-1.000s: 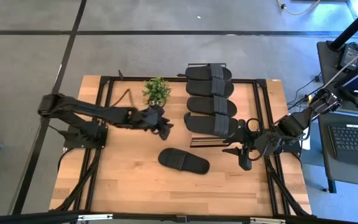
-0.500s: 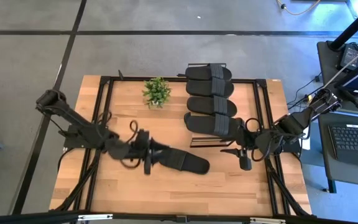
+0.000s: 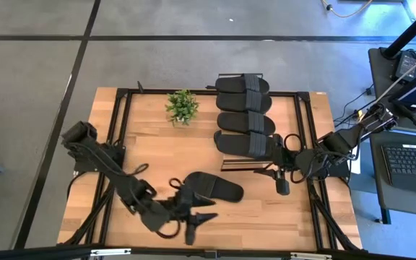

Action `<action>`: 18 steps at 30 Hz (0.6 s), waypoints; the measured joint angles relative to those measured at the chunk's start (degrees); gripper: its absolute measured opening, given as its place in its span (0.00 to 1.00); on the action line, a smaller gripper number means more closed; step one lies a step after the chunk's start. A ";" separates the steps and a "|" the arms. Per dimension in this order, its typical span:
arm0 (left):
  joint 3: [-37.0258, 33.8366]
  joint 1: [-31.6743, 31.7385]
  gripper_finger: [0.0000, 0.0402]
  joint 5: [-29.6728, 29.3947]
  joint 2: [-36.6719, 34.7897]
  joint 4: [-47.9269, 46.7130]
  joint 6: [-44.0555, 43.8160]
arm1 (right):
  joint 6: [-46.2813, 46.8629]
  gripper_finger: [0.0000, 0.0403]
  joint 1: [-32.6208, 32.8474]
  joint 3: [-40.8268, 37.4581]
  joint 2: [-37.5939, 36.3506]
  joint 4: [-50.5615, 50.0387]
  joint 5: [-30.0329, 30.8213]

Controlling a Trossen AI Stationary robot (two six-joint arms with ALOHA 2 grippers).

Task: Pick and place slides into the shelf
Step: Put the black slide under the shelf

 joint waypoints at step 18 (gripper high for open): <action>18.37 12.66 0.41 11.16 18.55 -24.92 -8.97 | 3.17 0.41 0.00 0.00 0.00 -1.08 -0.56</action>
